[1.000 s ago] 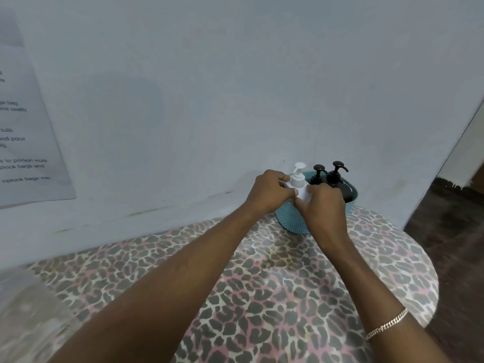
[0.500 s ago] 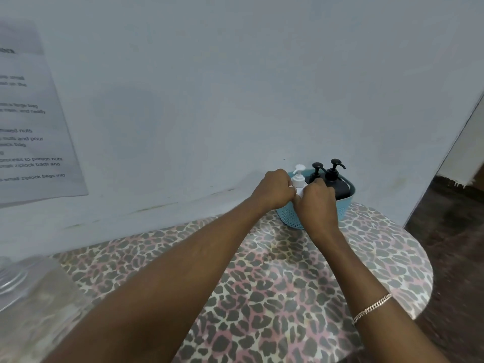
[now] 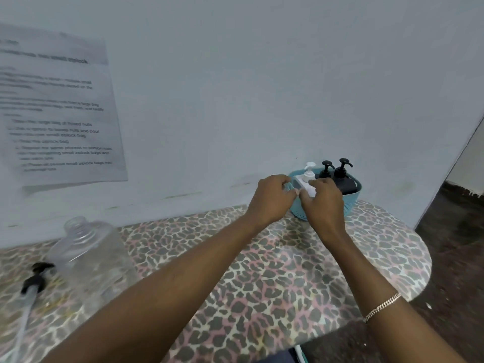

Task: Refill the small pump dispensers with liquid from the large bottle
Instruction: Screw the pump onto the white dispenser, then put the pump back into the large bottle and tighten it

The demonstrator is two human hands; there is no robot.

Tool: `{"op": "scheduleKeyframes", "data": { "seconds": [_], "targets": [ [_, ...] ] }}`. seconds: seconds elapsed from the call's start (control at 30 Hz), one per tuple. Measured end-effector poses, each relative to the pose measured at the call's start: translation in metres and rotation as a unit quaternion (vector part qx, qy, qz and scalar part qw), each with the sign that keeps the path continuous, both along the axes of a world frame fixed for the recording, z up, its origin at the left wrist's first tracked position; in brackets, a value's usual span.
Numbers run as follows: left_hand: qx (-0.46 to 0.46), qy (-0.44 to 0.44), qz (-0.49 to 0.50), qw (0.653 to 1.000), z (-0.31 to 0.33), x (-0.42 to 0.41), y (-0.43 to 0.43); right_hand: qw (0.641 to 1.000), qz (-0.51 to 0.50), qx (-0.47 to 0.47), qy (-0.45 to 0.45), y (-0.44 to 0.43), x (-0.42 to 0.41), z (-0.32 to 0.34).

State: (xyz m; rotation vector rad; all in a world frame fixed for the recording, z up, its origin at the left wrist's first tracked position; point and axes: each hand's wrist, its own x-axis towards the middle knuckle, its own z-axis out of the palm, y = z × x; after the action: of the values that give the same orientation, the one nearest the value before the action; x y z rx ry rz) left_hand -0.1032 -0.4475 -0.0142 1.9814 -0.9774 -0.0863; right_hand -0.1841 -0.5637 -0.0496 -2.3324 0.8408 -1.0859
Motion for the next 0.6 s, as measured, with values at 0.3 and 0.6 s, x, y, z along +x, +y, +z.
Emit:
{"op": "scheduleKeyframes", "data": {
  "seconds": [0.3, 0.6],
  "targets": [
    [-0.084, -0.018, 0.061, 0.994, -0.010, -0.035, 0.119, 0.992, 0.100, 0.036, -0.074, 0.094, -0.028, 0.009],
    [-0.118, -0.066, 0.135, 0.982, -0.022, -0.065, 0.228, 0.974, 0.201, 0.067, -0.076, 0.185, -0.040, 0.010]
  ]
}}
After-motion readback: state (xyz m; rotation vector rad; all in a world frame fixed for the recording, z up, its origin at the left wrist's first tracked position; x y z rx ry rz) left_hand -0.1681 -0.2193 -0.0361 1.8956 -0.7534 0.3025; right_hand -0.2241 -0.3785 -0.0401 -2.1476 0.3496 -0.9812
